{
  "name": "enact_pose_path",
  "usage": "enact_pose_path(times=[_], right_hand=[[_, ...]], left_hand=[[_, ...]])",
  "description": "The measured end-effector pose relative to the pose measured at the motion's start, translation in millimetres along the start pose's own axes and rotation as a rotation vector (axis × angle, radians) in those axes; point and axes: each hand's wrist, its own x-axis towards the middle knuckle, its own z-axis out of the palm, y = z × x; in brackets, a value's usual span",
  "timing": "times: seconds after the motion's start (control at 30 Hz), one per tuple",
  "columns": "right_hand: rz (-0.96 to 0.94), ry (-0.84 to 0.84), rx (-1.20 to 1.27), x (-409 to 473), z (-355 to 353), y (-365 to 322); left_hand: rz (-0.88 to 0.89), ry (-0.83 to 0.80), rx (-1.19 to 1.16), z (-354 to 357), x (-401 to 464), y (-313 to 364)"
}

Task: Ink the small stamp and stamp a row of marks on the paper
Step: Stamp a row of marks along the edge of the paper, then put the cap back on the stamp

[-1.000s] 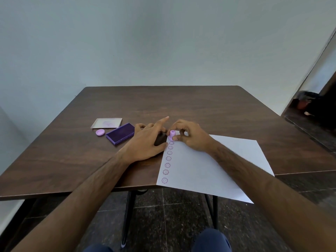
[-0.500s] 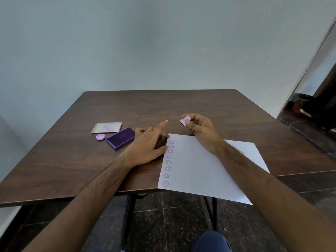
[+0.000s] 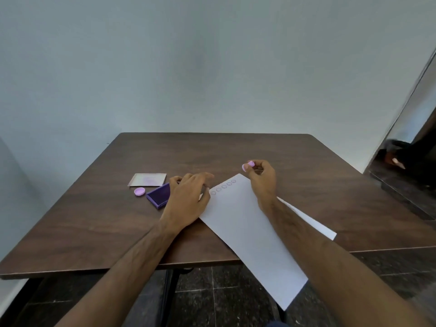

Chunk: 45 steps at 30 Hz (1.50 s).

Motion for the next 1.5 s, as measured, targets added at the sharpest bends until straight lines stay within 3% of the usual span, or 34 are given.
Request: enact_pose_path(times=[0.27,0.43,0.63,0.8,1.13,1.3,1.5], right_hand=[[0.003,-0.176,0.144,1,8,-34],[0.064,-0.439,0.164,-20,29,-46],[0.19,-0.608,0.25,-61,70,-45],[0.27,-0.665,0.315,-89,90,-38],[0.269,-0.667,0.294,-99,87,-43],[0.235,-0.642,0.257,-94,70,-47],[0.131,-0.609,0.14,-88,43,-45]], left_hand=[[-0.03,-0.008,0.098,-33,-15,-42],[-0.324,0.07,0.166,-69,-35,-99],[-0.492,-0.085,0.275,-78,-50,-114],[-0.426,-0.082,0.394,-71,-50,-117],[-0.341,0.028,0.278,-76,-48,-118],[-0.169,0.136,-0.114,-76,-51,-89],[0.014,0.161,-0.223,-52,-40,-46]])
